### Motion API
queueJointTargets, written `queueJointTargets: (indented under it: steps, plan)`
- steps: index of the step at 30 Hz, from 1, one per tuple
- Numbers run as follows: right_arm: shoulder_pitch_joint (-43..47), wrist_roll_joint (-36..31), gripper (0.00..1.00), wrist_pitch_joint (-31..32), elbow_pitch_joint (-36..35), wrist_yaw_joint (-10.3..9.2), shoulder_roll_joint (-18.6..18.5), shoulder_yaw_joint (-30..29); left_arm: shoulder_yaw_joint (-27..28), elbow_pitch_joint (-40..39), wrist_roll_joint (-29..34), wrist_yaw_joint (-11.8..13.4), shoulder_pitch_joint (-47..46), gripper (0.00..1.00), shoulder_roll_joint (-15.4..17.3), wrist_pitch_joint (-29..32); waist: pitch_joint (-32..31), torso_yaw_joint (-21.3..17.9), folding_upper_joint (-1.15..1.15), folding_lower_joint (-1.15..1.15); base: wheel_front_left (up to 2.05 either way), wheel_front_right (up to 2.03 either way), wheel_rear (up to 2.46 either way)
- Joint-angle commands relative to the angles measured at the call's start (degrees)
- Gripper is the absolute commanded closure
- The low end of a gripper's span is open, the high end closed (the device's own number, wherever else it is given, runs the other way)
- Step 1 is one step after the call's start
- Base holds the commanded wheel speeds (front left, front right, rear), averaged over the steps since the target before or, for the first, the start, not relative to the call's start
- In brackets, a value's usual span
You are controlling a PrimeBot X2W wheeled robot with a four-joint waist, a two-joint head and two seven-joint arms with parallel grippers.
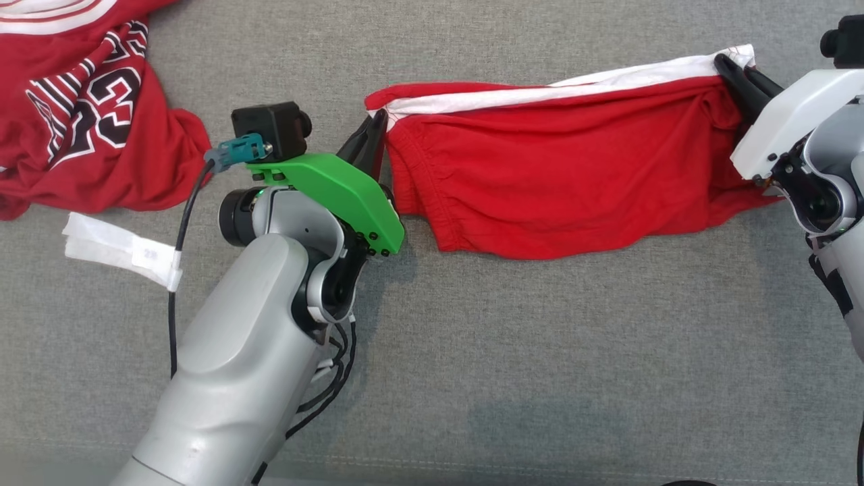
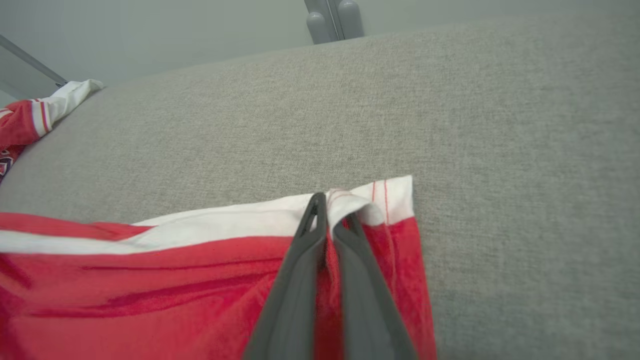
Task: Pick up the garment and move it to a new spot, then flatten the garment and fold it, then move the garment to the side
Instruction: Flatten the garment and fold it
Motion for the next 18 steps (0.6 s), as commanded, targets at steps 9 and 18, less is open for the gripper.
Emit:
queueJointTargets:
  steps: [9,18]
  plan:
    - [0.32,-3.9,0.0,-6.83,1.57,-0.02,0.19,4.65,-0.99,5.05,-0.82,-1.48,-0.48,0.0,-0.97,-3.05,-1.55,-1.05,0.0,0.0,0.0,0.0,0.0]
    - [12.46,-1.0,0.0,-1.91,-18.13,-0.05,-8.82,6.01,-2.11,-9.6,6.5,1.4,13.93,0.0,9.92,-11.76,-5.71,-5.49,0.0,0.0,0.0,0.0,0.0]
